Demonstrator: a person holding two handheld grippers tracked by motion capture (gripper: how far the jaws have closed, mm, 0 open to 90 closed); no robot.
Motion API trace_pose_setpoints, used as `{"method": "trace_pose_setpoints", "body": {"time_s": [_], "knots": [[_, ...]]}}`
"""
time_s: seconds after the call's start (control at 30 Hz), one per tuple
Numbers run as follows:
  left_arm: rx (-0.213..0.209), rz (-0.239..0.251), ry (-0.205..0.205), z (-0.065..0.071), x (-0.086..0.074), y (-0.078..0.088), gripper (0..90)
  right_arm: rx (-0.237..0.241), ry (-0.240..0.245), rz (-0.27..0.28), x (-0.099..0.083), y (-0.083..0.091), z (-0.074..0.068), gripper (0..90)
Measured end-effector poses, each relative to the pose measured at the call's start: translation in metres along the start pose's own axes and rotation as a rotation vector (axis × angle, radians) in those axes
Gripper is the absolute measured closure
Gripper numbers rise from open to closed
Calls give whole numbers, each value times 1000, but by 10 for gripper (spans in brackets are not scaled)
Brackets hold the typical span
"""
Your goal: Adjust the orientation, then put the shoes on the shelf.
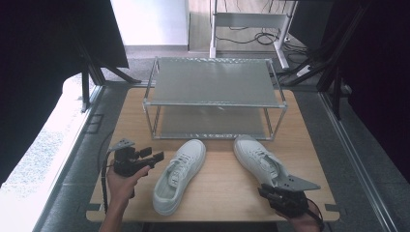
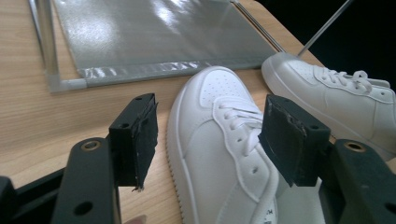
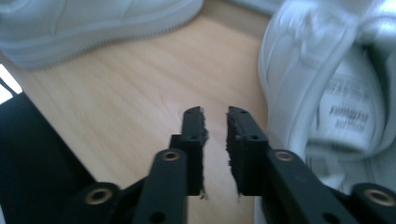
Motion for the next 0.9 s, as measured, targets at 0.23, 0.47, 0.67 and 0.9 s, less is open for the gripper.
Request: {"method": "trace_pose_setpoints", "body": {"time_s": [0.23, 0.47, 0.67, 0.9], "knots": [[-9, 4, -16, 8, 0, 2, 362, -76, -36, 103, 30, 12, 28, 599], [-15, 0, -30, 11, 1, 0, 362, -80, -13, 123, 59, 13, 54, 554], [-30, -4, -61, 20, 3, 0, 358, -81, -19, 92, 71, -2, 84, 533], [-31, -9, -70, 21, 4, 0, 358, -99, -76, 130, 65, -4, 104, 527]]}}
Point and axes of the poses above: each handheld gripper's, and its own axes: y roughly backward along the jaws, x roughly out of its top, z roughly to its right, the point moved 7 cm from there along -y, roughly forward along the jaws, and after that the axes turned 9 degrees about y, right-handed, at the moved point
